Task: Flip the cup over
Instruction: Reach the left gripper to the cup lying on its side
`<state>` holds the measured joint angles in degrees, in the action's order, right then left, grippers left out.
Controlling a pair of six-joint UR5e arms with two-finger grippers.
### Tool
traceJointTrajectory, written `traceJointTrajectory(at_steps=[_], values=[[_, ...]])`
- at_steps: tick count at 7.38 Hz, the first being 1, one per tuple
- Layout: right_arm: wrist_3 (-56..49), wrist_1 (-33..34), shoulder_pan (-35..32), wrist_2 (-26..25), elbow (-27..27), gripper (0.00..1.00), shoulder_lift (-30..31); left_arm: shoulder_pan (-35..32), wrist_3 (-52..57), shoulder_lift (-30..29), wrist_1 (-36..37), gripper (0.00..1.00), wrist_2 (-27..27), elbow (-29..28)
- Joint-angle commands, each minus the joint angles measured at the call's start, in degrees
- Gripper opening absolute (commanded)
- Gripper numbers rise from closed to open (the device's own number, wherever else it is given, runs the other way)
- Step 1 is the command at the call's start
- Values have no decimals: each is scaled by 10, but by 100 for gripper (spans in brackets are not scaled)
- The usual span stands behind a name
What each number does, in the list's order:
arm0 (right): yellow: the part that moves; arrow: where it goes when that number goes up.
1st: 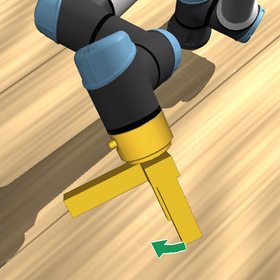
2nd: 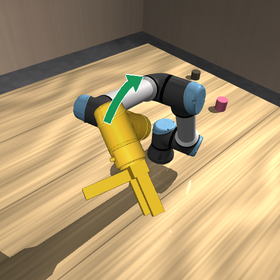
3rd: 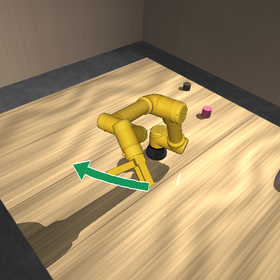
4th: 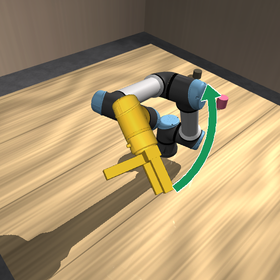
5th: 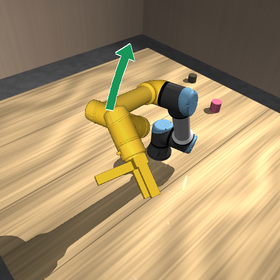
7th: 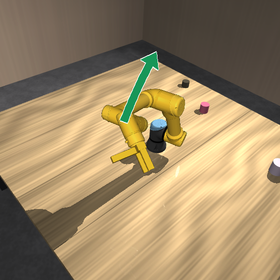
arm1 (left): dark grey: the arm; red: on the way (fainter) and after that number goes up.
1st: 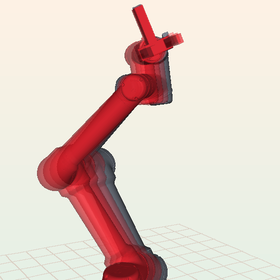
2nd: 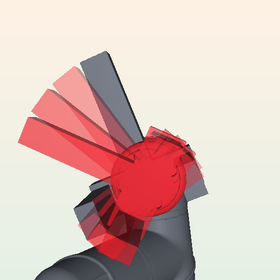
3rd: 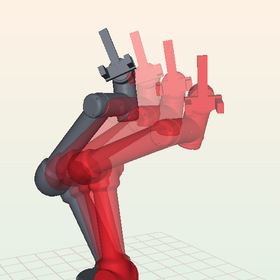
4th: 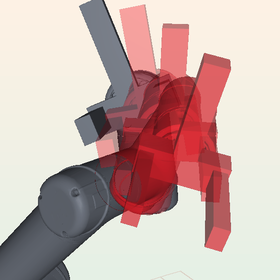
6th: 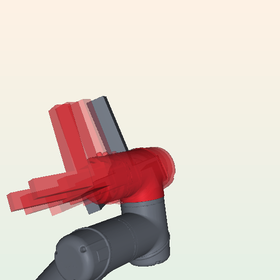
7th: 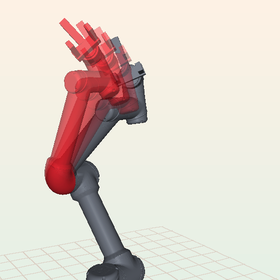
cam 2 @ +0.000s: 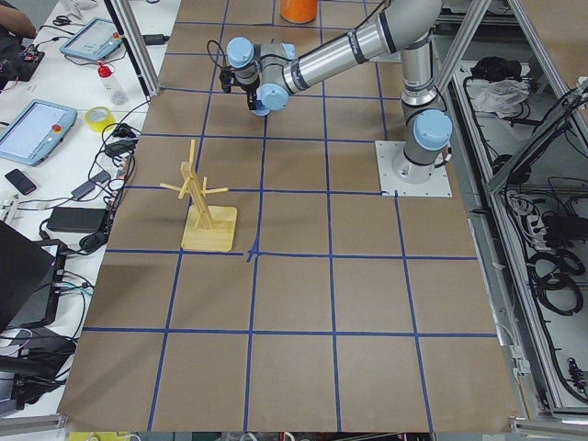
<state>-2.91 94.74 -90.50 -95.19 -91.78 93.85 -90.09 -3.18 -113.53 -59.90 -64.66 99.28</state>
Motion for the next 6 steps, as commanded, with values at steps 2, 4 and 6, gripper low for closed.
traceJointTrajectory(at_steps=[2,4,6], values=[[11,5,1,-2,-4,100,0,-27,-2,-28,19,100,19,-1],[13,11,4,6,-2,100,-2,-33,-2,-40,35,100,20,0],[11,11,33,79,2,100,-2,-51,-25,-46,57,91,21,0]])
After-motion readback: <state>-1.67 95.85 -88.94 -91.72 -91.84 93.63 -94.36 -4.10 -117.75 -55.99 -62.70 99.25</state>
